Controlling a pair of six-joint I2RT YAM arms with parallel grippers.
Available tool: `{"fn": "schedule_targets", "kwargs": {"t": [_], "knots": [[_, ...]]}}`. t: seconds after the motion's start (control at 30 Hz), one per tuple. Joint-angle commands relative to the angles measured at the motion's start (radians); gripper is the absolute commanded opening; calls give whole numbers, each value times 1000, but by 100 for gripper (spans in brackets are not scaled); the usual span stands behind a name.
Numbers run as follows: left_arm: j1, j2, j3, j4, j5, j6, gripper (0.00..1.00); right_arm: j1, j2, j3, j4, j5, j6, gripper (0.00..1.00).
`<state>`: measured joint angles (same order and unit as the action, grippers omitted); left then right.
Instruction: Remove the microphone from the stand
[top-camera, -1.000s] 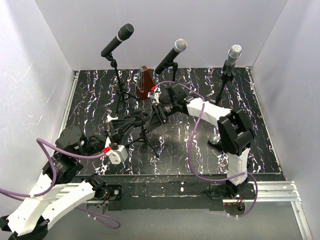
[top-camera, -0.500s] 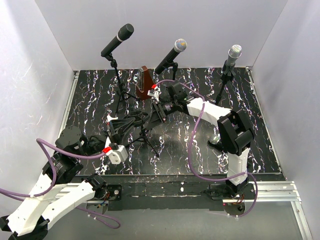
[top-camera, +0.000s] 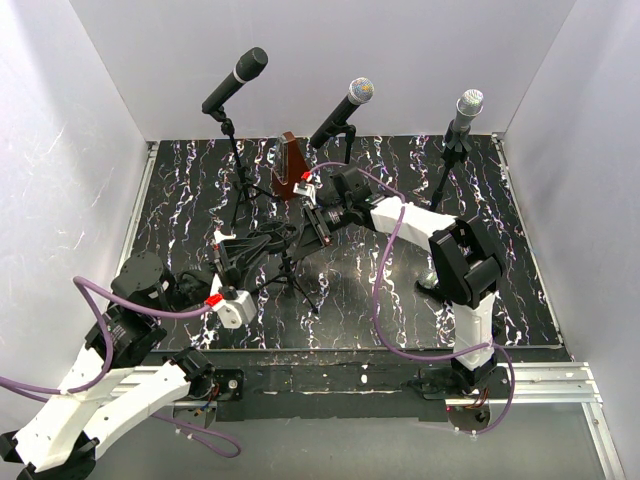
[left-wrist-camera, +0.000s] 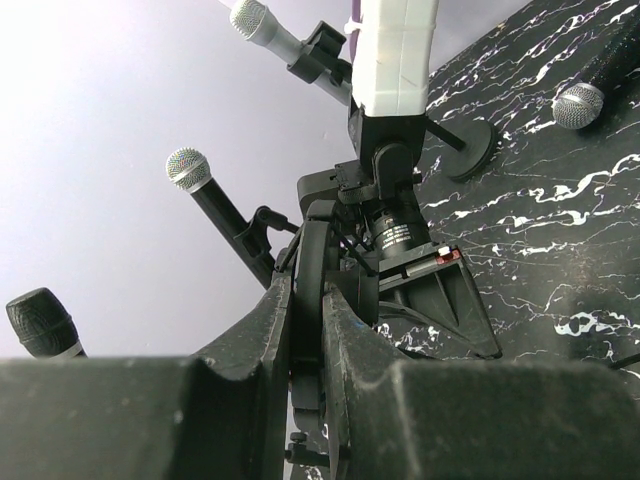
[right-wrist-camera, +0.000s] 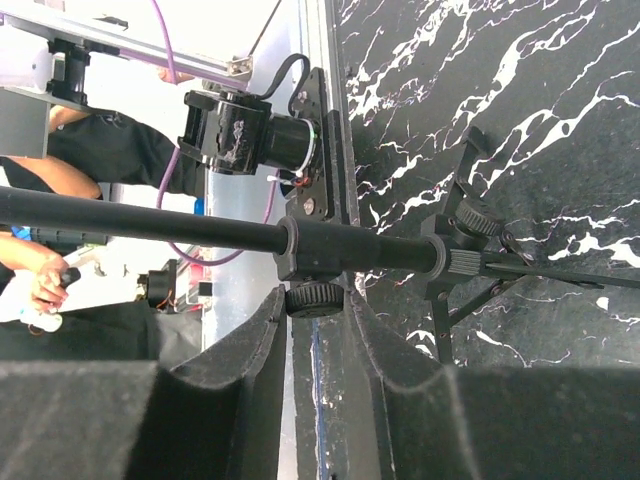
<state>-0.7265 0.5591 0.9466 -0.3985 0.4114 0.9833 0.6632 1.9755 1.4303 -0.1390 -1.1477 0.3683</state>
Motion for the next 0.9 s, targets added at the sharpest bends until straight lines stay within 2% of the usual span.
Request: {"fn": "schedule_targets", "kwargs": {"t": [0.0,0.07,0.2,0.37,0.53,0.63,0.73,0.77,0.8,0.83,0.87], "knots": [[4,9,-2,-19,-8,-9,0,6,-30,4,79,-37,1,15],[6,12,-2,-13,-19,-17,0,6,-59,-16,99,6,-29,8],[4,27,6,29,-91,-81,0,12,-144,-91,107,167,-173,3],[6,36,6,44,-138,-78,0,67,-295,-250,306,438,-414,1],[6,36,8,46,-115,-94,0,167,-408,-457,660,756,-762,1],[4,35,9,38,-100,-94,0,202,-412,-565,881,841,-997,1],[6,33,9,36,-91,-97,0,213,-405,-626,1016,904,-1086,1],[4,32,9,35,-86,-98,0,213,-417,-627,1000,908,-1076,7],[6,32,9,35,-83,-97,0,210,-435,-614,931,902,-1053,24],[6,30,8,33,-80,-98,0,199,-463,-595,817,872,-999,37],[6,30,9,30,-76,-95,0,184,-486,-555,703,809,-956,44]]}}
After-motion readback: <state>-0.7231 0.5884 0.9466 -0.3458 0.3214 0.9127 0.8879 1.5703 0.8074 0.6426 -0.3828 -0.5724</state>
